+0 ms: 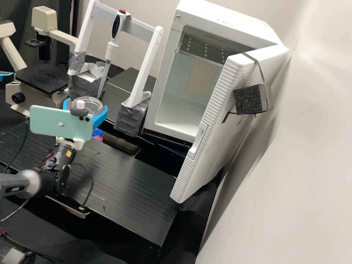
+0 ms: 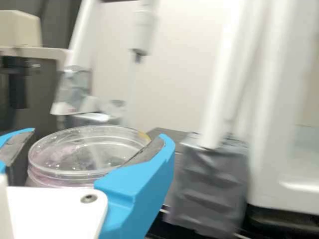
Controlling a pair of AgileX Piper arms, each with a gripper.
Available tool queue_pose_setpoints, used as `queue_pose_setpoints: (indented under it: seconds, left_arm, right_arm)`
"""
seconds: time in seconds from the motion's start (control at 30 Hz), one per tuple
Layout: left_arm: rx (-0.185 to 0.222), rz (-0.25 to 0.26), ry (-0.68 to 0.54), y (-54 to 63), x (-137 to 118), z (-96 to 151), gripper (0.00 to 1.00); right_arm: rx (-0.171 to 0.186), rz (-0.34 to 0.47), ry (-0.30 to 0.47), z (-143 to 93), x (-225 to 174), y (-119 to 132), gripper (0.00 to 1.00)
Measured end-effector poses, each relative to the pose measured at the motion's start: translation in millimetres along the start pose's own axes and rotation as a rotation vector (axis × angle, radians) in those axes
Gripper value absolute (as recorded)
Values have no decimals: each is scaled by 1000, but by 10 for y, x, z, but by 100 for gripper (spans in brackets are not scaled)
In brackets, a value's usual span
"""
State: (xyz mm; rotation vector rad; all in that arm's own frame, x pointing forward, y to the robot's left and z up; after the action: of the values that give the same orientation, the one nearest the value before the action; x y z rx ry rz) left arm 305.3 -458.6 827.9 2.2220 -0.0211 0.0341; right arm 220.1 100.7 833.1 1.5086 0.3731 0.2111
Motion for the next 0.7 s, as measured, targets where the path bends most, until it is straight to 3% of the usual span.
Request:
queue_pose_setpoints:
  seconds: [0.43, 0.7]
  left_arm:
    - [0, 0, 0, 0, 0, 0, 100]
    - [0, 0, 0, 0, 0, 0, 100]
  right_arm:
    - [-1, -115, 168, -485, 607, -231, 0]
    - [-45, -162, 218, -680, 855, -351, 0]
